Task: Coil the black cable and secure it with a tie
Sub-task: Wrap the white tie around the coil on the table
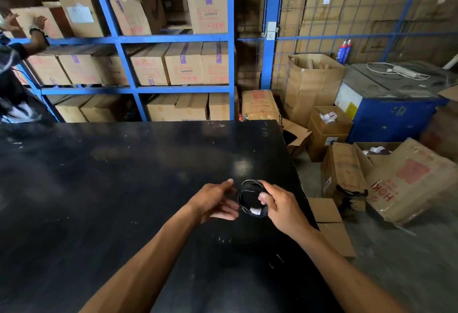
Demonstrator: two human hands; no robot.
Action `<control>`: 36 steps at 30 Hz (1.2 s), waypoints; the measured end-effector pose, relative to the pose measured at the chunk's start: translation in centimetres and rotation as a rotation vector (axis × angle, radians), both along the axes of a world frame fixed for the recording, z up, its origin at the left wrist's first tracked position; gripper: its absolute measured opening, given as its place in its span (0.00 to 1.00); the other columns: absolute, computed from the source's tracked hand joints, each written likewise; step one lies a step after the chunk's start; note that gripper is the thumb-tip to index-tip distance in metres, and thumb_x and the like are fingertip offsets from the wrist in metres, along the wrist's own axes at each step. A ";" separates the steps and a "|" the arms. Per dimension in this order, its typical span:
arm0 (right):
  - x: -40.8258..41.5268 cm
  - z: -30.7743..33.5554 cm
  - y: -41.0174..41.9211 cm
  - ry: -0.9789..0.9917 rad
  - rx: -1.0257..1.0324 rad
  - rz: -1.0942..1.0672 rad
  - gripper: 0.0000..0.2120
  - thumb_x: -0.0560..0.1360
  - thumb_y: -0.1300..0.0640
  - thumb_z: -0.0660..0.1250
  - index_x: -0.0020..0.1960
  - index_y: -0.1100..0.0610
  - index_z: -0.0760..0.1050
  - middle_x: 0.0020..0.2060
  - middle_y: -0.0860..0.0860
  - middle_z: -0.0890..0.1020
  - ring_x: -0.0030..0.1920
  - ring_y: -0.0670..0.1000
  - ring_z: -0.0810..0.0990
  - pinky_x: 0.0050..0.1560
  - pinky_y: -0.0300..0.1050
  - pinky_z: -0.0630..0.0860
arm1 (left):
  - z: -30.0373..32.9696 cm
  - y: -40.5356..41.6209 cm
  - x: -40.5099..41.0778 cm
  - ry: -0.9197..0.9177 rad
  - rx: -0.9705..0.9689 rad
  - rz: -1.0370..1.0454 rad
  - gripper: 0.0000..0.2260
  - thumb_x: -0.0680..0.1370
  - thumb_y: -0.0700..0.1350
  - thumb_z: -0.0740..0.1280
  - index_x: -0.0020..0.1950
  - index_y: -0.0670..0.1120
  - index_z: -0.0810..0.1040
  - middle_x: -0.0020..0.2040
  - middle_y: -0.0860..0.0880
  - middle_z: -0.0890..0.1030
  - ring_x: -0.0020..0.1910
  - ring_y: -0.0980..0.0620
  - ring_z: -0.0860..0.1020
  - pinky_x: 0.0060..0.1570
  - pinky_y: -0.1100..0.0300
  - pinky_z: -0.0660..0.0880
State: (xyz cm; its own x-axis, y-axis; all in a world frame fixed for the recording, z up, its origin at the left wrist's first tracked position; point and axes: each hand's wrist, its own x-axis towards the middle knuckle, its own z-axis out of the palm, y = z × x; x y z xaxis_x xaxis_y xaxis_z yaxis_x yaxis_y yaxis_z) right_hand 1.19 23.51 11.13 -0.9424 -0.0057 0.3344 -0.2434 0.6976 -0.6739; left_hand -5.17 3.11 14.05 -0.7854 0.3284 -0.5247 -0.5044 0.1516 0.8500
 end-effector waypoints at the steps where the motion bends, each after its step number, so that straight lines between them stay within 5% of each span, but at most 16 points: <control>1: -0.1 0.2 -0.1 -0.068 -0.065 -0.035 0.14 0.82 0.66 0.62 0.64 0.60 0.79 0.41 0.53 0.83 0.40 0.42 0.81 0.46 0.37 0.78 | 0.0 -0.1 0.0 0.141 -0.070 -0.012 0.16 0.82 0.52 0.66 0.60 0.40 0.81 0.42 0.41 0.83 0.34 0.47 0.83 0.36 0.52 0.84; 3: -0.4 0.3 -0.1 -0.213 -0.193 -0.061 0.10 0.82 0.64 0.61 0.54 0.57 0.81 0.37 0.49 0.82 0.35 0.40 0.79 0.43 0.37 0.75 | -0.2 -0.4 0.1 0.389 -0.056 -0.056 0.13 0.80 0.42 0.69 0.65 0.42 0.80 0.44 0.44 0.81 0.39 0.50 0.82 0.47 0.49 0.84; 5: -0.6 0.2 0.0 -0.286 -0.293 -0.080 0.10 0.82 0.63 0.61 0.49 0.58 0.81 0.34 0.48 0.81 0.32 0.40 0.79 0.42 0.42 0.75 | -0.3 -0.6 0.3 0.511 0.001 -0.151 0.22 0.76 0.35 0.70 0.70 0.44 0.77 0.54 0.46 0.82 0.49 0.50 0.82 0.57 0.50 0.82; 11: 0.1 0.4 -0.4 -0.359 -0.378 -0.020 0.11 0.83 0.63 0.62 0.54 0.58 0.83 0.34 0.48 0.82 0.34 0.43 0.80 0.42 0.40 0.76 | -0.8 0.2 0.9 0.620 -0.110 -0.123 0.22 0.75 0.44 0.76 0.69 0.49 0.79 0.58 0.51 0.85 0.56 0.58 0.83 0.61 0.60 0.78; 18: 1.1 0.1 0.0 -0.336 -0.193 0.037 0.12 0.83 0.58 0.61 0.61 0.52 0.81 0.41 0.47 0.83 0.39 0.38 0.81 0.43 0.35 0.77 | -0.6 0.9 0.9 0.601 -0.183 -0.241 0.11 0.78 0.40 0.72 0.59 0.48 0.86 0.41 0.54 0.87 0.41 0.60 0.82 0.48 0.62 0.79; 20: 1.3 0.2 0.2 -0.396 -0.200 0.076 0.12 0.80 0.49 0.64 0.61 0.44 0.80 0.45 0.44 0.84 0.43 0.39 0.83 0.47 0.36 0.76 | -0.7 1.2 1.3 0.711 -0.318 -0.283 0.10 0.78 0.39 0.69 0.55 0.50 0.87 0.36 0.57 0.84 0.35 0.62 0.78 0.41 0.66 0.75; 23: 1.2 0.5 -0.3 -0.407 -0.357 0.028 0.19 0.73 0.33 0.66 0.61 0.36 0.78 0.47 0.40 0.86 0.45 0.39 0.85 0.48 0.36 0.76 | -0.8 1.8 1.8 0.787 -0.415 -0.273 0.11 0.79 0.39 0.67 0.54 0.50 0.87 0.39 0.48 0.84 0.35 0.55 0.79 0.41 0.62 0.76; 26: 0.8 0.2 -0.8 -0.256 -0.461 -0.092 0.14 0.77 0.42 0.69 0.60 0.45 0.84 0.43 0.43 0.87 0.41 0.41 0.86 0.42 0.34 0.79 | -0.9 2.0 2.0 0.781 -0.386 -0.296 0.13 0.78 0.40 0.67 0.56 0.53 0.86 0.37 0.49 0.84 0.31 0.61 0.76 0.37 0.68 0.73; 28: 0.8 0.2 -0.7 -0.235 -0.544 -0.067 0.07 0.79 0.51 0.70 0.54 0.41 0.85 0.39 0.48 0.88 0.39 0.46 0.87 0.41 0.37 0.82 | -1.0 1.8 1.8 0.664 -0.272 -0.268 0.13 0.77 0.39 0.67 0.57 0.52 0.85 0.35 0.49 0.84 0.33 0.58 0.78 0.38 0.63 0.73; 31: 0.9 0.2 -0.6 -0.194 -0.577 -0.032 0.09 0.78 0.55 0.73 0.48 0.40 0.84 0.39 0.50 0.88 0.38 0.48 0.86 0.44 0.46 0.85 | -1.2 1.2 1.5 0.459 -0.037 -0.237 0.15 0.76 0.39 0.69 0.61 0.49 0.82 0.40 0.47 0.85 0.39 0.51 0.82 0.45 0.56 0.77; 36: 0.5 -0.3 -0.2 -0.240 -0.602 0.062 0.10 0.77 0.58 0.74 0.56 0.46 0.85 0.42 0.52 0.89 0.40 0.48 0.87 0.50 0.43 0.83 | -1.1 0.0 0.7 0.516 -0.041 -0.347 0.19 0.79 0.47 0.72 0.70 0.48 0.79 0.50 0.47 0.87 0.41 0.51 0.82 0.53 0.54 0.81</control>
State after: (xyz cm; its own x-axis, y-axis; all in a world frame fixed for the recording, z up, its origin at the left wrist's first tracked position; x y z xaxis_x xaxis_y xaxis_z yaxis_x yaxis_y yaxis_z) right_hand 1.67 23.28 10.87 -0.9953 0.0600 0.0763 -0.0650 0.1707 -0.9832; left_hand -4.48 3.08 12.94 -0.7925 0.5974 -0.1231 0.0545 0.2704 0.9612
